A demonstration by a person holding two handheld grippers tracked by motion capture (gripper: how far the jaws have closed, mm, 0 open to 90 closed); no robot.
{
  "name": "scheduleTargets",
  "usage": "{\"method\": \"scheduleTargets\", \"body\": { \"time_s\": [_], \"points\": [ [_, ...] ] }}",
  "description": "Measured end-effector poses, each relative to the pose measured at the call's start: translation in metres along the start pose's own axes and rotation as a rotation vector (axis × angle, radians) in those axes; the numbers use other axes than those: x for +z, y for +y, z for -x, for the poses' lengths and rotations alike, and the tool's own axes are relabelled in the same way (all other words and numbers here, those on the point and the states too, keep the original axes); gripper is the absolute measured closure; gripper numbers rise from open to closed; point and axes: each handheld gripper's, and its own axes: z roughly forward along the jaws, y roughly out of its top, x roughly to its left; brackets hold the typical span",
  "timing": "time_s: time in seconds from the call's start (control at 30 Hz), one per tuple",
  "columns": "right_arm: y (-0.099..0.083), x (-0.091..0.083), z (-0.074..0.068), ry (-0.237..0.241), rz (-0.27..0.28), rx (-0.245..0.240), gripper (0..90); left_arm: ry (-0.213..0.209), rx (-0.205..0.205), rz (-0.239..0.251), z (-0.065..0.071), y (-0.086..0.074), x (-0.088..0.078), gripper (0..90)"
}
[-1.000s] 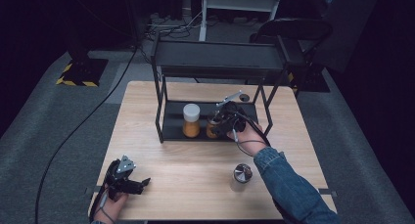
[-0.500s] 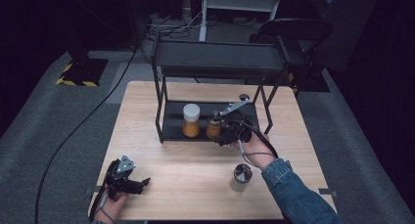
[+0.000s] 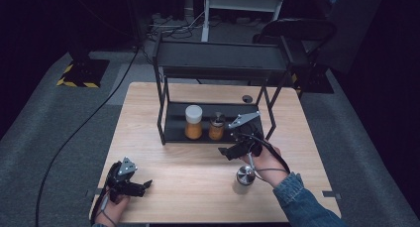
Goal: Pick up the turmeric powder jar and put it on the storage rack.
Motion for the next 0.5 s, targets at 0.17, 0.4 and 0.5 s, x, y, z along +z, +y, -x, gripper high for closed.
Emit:
{"method": "scheduleTargets", "body": {
  "time_s": [0.17, 0.4, 0.5],
  "points": [
    [-0.007, -0.006, -0.006, 0.003, 0.006, -0.009, 10.2, 0.0, 0.0, 0.0, 0.0, 0.0, 0.0, 3.3],
    [-0.018, -0.011, -0.012, 0.015, 0.006, -0.019, 10.2, 0.0, -0.001, 0.0, 0.0, 0.0, 0.0, 3.3],
    [-0.023, -0.013, -0.015, 0.019, 0.0, -0.023, 10.2, 0.0, -0.001, 0.001, 0.0, 0.0, 0.0, 3.3]
  ]
}}
